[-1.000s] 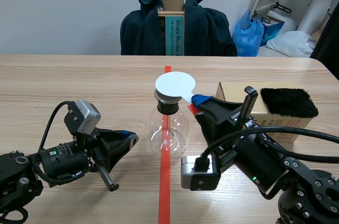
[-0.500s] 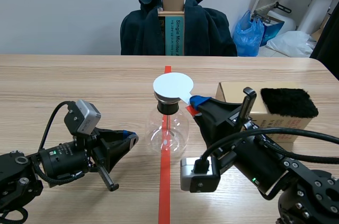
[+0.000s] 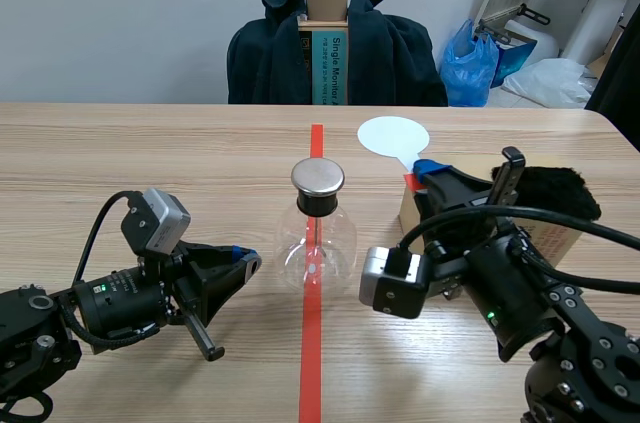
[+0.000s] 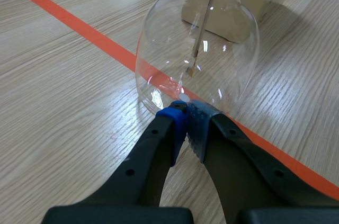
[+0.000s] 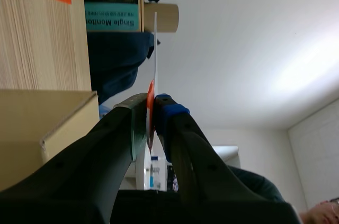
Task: Do the electroscope experiment.
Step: 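Move the plate toward and away from the electroscope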
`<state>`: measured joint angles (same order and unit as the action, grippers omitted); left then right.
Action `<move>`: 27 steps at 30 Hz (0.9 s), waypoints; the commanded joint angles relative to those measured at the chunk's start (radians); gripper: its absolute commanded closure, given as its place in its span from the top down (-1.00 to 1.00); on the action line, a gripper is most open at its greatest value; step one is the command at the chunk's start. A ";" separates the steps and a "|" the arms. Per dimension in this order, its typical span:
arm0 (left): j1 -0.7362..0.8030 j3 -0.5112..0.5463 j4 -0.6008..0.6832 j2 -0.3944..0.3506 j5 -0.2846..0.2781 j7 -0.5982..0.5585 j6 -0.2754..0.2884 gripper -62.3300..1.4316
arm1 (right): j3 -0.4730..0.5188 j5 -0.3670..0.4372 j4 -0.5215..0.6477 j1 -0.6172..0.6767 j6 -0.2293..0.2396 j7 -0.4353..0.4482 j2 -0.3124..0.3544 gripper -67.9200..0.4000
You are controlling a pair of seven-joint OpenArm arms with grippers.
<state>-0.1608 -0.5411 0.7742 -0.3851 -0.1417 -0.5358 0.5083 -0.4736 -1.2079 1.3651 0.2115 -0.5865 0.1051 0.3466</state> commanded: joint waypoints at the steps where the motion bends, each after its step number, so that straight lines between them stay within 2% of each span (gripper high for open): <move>1: -0.003 0.003 0.025 0.002 -0.010 -0.022 0.002 -0.87 | 0.003 0.003 0.018 -0.010 -0.011 -0.025 0.011 -0.97; 6: -0.003 0.003 0.025 0.002 -0.010 -0.022 0.002 -0.87 | 0.003 0.003 0.018 -0.010 -0.011 -0.106 0.011 -0.97; 12: -0.003 0.003 0.025 0.002 -0.010 -0.022 0.002 -0.87 | 0.003 0.003 0.018 -0.010 -0.011 -0.105 0.011 -0.97; 17: -0.003 0.003 0.025 0.002 -0.010 -0.022 0.002 -0.87 | 0.003 0.003 0.018 -0.010 -0.011 -0.032 0.011 -0.97; 27: -0.003 0.003 0.025 0.002 -0.010 -0.022 0.002 -0.87 | 0.003 0.003 0.018 -0.010 -0.012 0.199 0.011 -0.97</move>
<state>-0.1608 -0.5411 0.7742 -0.3851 -0.1417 -0.5358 0.5083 -0.4736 -1.2083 1.3651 0.2115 -0.5865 0.2989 0.3466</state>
